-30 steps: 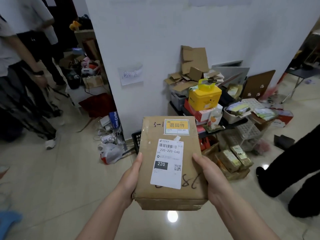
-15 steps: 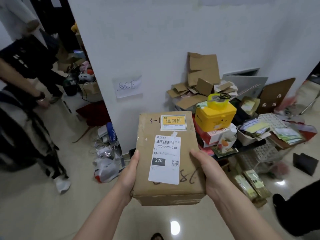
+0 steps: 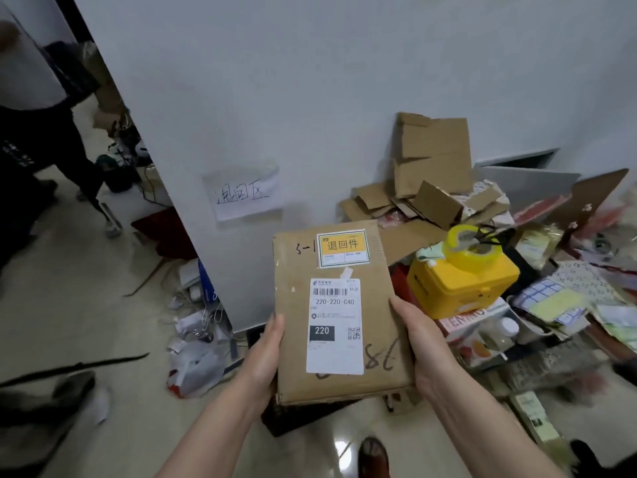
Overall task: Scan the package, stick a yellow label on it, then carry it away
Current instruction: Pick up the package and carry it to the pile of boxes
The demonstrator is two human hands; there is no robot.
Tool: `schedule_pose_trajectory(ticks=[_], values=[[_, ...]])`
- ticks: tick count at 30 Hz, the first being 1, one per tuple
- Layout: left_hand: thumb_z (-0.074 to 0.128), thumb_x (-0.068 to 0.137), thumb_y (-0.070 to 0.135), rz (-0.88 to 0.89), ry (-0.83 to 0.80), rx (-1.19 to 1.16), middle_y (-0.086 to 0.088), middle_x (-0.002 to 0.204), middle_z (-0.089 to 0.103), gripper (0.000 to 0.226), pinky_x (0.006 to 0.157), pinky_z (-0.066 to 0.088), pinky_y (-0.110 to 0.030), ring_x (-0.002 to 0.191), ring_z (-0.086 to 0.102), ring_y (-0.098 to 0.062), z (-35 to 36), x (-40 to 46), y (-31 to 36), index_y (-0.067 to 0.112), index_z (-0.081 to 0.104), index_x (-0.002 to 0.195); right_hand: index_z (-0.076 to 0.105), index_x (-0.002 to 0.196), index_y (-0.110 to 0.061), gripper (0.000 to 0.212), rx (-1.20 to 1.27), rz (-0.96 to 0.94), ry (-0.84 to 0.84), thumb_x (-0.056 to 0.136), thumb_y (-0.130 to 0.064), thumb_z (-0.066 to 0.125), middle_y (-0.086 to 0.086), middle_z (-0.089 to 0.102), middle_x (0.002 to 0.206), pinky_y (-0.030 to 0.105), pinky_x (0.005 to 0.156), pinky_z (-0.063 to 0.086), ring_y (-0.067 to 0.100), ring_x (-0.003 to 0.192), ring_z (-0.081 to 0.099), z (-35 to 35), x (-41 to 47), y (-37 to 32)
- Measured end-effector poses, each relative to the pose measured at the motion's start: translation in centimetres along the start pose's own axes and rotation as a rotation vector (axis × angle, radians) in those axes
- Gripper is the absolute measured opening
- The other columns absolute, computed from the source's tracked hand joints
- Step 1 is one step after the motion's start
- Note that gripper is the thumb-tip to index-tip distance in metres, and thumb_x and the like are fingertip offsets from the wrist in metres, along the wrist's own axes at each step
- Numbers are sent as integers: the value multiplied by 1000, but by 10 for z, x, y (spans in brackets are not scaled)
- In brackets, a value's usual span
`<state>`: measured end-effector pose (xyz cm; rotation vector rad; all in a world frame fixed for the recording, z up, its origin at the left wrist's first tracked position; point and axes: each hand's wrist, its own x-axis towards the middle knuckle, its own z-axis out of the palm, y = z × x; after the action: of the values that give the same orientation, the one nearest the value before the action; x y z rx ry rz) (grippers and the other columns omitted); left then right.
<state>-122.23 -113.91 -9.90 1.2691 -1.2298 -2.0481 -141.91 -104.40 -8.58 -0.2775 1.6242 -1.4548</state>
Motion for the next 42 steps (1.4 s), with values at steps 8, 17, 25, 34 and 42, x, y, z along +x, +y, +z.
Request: schedule_pose_trajectory(ticks=[8, 17, 25, 34, 42], values=[[34, 100, 38, -3, 127, -28, 17, 121, 61, 32, 86, 47, -28, 108, 59, -3, -1, 126, 4, 43, 41, 131, 60, 120, -35, 63, -182, 71, -82, 70, -71, 55, -3, 66, 121, 49, 98, 47, 19, 110, 63, 22, 159, -1], [32, 102, 28, -135, 334, 104, 6, 129, 60, 38, 97, 48, -42, 111, 60, -15, -42, 271, -55, 36, 40, 139, 57, 122, -25, 40, -344, 156, -150, 94, -48, 43, -5, 65, 110, 33, 80, 48, 13, 100, 60, 62, 304, 62], [34, 102, 19, -377, 351, 192, 4, 126, 59, 40, 94, 48, -35, 105, 57, -16, -97, 374, -184, 33, 39, 139, 41, 141, -32, 45, -489, 313, -142, 98, -43, 35, 0, 51, 138, 40, 105, 37, 19, 123, 49, 78, 398, 215], [36, 100, 8, -541, 365, 242, -1, 133, 55, 45, 85, 50, -27, 106, 55, -16, -131, 445, -326, 26, 39, 141, 36, 142, -35, 41, -535, 444, -105, 101, -32, 30, -3, 37, 151, 37, 113, 26, 18, 136, 35, 67, 465, 376], [44, 97, 8, -534, 514, 227, -6, 137, 49, 51, 88, 41, -25, 109, 50, -17, -136, 473, -349, 15, 30, 145, 28, 147, -26, 47, -605, 530, -26, 101, -32, 32, 5, 30, 155, 38, 113, 25, 28, 139, 31, 81, 494, 426]])
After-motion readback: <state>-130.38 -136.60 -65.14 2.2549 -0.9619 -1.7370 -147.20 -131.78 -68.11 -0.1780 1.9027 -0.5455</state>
